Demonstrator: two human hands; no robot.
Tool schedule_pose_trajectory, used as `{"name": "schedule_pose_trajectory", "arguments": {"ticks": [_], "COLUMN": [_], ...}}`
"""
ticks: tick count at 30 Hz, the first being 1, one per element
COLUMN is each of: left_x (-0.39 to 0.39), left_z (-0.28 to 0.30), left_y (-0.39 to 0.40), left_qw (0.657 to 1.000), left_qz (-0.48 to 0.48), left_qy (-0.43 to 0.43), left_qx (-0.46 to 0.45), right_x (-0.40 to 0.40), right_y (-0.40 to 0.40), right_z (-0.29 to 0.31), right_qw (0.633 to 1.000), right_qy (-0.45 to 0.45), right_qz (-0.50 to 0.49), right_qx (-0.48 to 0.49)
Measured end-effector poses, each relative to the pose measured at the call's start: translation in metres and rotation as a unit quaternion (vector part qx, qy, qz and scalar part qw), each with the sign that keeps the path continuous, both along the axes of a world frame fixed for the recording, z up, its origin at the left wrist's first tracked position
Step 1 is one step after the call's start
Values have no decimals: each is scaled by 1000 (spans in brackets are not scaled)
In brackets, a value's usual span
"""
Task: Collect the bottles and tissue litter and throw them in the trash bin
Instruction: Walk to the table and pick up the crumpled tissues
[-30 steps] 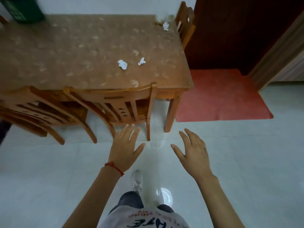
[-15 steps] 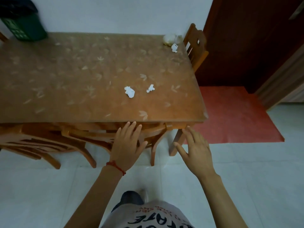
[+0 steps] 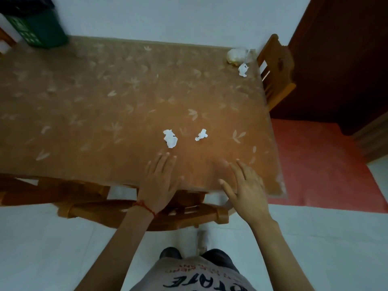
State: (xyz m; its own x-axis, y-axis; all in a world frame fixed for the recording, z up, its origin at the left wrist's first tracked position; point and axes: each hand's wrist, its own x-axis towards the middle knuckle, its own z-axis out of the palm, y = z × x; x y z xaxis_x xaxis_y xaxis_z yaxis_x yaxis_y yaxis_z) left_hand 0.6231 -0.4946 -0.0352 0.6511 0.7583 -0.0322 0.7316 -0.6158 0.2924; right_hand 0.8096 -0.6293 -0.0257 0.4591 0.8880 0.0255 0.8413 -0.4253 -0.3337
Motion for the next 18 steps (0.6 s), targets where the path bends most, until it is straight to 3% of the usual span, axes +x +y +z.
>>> {"name": "schedule_pose_trajectory", "arguments": {"ticks": [8,15,18], "left_x": [35,43,45], "left_z": [-5,-16,-35], "left_y": [39,72,90], "left_qw": [997,995,987], "left_qz": [68,84,104], "left_qy": [-28,8,-48], "left_qx": [-27,-52,-111], "right_x": [47,58,58], "right_y": [61,101,114], "right_z": [-10,-24,-31], "right_qw": [998,998,998], "right_qy": [-13,2,-4], "right_qz": [54,58,52], "right_qx": [-14,-34,-47]}}
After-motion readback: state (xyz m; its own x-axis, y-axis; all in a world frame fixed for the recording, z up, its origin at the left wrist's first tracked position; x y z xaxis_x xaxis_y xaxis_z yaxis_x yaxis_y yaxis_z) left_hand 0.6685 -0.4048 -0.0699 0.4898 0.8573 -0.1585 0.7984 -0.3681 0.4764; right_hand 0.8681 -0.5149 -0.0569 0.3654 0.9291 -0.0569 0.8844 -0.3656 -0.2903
